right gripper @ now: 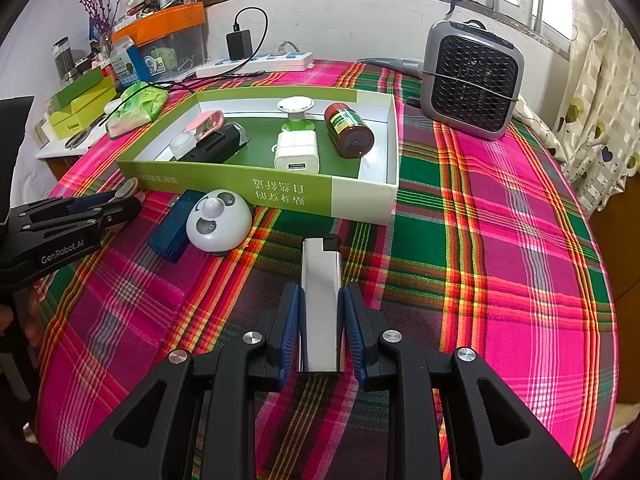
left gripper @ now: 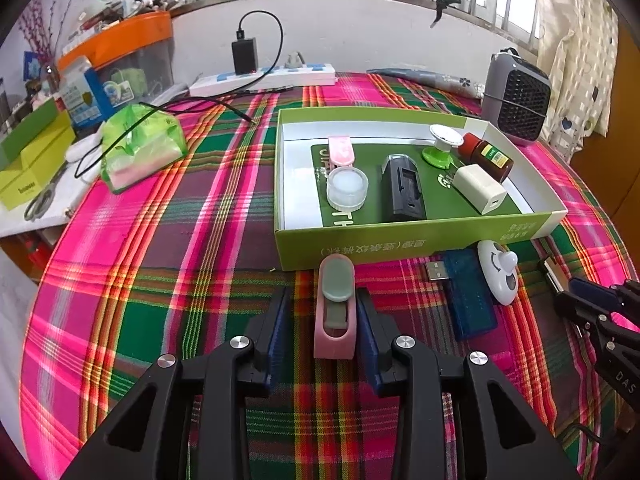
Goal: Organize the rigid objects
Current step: 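Close the left gripper on the pink holder and lift it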
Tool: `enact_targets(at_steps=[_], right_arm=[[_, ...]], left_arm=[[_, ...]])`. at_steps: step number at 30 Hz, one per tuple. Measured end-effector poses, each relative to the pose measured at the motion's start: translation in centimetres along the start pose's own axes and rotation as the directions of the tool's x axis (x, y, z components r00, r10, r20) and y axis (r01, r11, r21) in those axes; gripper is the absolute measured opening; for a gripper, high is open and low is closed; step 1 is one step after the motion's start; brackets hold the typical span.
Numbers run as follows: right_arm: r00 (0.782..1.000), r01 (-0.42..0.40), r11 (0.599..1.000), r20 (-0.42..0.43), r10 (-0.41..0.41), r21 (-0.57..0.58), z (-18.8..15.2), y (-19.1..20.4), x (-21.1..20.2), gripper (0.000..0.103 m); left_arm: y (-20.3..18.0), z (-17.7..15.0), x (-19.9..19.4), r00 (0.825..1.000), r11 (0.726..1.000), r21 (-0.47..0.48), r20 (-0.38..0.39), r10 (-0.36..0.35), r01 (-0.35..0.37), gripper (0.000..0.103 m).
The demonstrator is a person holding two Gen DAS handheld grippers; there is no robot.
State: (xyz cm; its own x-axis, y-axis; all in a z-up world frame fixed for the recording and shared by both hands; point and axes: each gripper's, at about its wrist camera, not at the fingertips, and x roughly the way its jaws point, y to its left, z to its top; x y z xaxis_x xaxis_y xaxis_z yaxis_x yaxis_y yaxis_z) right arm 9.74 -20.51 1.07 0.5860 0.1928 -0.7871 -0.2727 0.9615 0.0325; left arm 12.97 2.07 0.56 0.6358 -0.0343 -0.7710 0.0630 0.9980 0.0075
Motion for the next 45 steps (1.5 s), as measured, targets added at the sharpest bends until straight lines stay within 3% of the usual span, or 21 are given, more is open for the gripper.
enact_targets(at_steps=[5, 10, 19, 45], right_arm=[[1.000, 0.001, 1.000, 0.000, -0.001, 0.000, 0.0, 0.0, 0.0, 0.025], [1.000, 0.001, 1.000, 0.001, -0.001, 0.001, 0.0, 0.0, 0.0, 0.025], [1.000, 0.004, 1.000, 0.001, -0.004, 0.001, -0.1, 0.0, 0.0, 0.025], [0.997, 0.000, 1.000, 0.075, -0.002, 0.018, 1.0, -0.1, -2.5, 0.024]], left_arm=[[0.1, -0.1, -0.1, 1.000, 1.000, -0.005, -0.003, -0.018, 0.018, 0.031], [0.4, 0.0, -0.2, 0.999, 0.999, -0.026, -0.003, -0.042, 0.042, 0.022], [0.7, 0.0, -0.2, 0.999, 0.998, -0.040, -0.002, -0.053, 0.053, 0.017], [0.6, 1.0, -3.7, 0.996, 0.997, -0.032, 0.057, -0.071, 0.073, 0.017]])
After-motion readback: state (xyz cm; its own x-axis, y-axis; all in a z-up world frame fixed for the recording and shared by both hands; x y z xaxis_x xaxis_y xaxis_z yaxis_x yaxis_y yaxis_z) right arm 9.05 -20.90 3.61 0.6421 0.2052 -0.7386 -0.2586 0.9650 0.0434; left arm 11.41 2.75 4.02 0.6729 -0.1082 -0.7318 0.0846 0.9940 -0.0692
